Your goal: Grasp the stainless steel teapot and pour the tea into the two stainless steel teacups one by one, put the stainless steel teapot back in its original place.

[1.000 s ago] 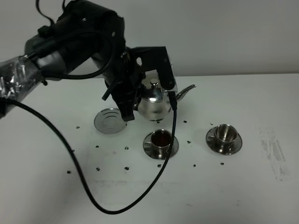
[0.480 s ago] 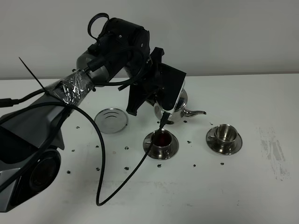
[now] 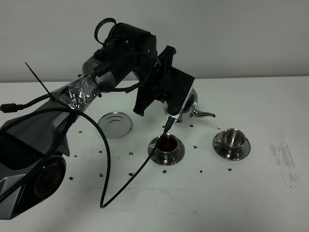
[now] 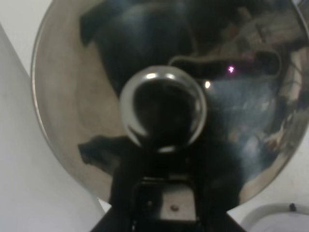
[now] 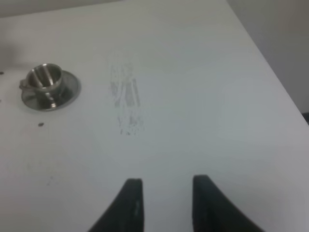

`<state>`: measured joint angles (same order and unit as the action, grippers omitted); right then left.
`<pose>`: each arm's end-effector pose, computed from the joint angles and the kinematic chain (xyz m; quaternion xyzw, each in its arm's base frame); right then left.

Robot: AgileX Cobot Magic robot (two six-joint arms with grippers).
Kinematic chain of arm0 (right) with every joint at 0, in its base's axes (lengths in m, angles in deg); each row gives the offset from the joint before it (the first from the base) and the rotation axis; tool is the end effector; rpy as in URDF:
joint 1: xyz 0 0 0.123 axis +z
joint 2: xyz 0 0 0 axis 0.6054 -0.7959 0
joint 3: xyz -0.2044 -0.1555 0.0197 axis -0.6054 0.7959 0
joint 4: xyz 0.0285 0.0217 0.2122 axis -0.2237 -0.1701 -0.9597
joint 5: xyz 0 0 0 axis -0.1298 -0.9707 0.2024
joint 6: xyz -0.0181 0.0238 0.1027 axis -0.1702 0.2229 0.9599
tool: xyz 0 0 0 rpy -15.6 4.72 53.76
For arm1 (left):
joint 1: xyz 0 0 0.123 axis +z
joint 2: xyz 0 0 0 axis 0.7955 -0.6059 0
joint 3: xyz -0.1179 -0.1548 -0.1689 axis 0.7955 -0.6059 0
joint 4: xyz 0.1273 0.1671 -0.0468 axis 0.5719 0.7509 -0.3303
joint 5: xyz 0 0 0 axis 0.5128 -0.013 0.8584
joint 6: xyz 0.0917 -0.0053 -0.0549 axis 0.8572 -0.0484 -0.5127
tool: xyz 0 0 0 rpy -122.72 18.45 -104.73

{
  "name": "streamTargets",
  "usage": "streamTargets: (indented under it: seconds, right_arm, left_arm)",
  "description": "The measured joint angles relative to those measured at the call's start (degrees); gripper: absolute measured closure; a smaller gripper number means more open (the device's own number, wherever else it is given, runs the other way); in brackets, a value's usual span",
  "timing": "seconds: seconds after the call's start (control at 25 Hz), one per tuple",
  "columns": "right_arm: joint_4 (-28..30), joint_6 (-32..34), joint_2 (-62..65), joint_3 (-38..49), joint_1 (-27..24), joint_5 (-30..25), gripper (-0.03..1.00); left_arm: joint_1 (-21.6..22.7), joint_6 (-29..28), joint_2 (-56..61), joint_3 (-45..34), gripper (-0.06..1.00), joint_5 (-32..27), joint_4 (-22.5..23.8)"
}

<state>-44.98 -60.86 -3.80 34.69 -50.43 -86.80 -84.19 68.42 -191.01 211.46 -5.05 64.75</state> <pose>-0.0015 -0.0015 0.2520 0.0993 0.8545 -0.0678 0.5054 0.4235 -0.2606 0.1931 0.8359 0.4609 0.1429 0.2615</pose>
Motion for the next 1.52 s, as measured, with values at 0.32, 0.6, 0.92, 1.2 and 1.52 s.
streamTargets:
  seconds: [0.32, 0.6, 0.92, 1.2, 1.52]
  right_arm:
    - [0.00, 0.00, 0.00, 0.00, 0.00, 0.00, 0.73]
    - [-0.03, 0.00, 0.00, 0.00, 0.00, 0.00, 0.73]
    - [-0.03, 0.00, 0.00, 0.00, 0.00, 0.00, 0.73]
    - [-0.03, 0.00, 0.00, 0.00, 0.00, 0.00, 0.73]
    - [-0.03, 0.00, 0.00, 0.00, 0.00, 0.00, 0.73]
  left_arm:
    - [-0.81, 1.14, -1.38, 0.00, 0.74, 4.70, 2.30]
    - [-2.40, 1.14, -2.60, 0.11, 0.74, 7.60, 4.50]
    - [-3.64, 1.14, -2.83, 0.11, 0.74, 8.57, 7.06]
    - [-4.48, 0.80, -2.83, 0.11, 0.74, 9.97, 9.52]
    - [-5.78, 0.65, -3.34, 0.11, 0.74, 10.88, 11.43]
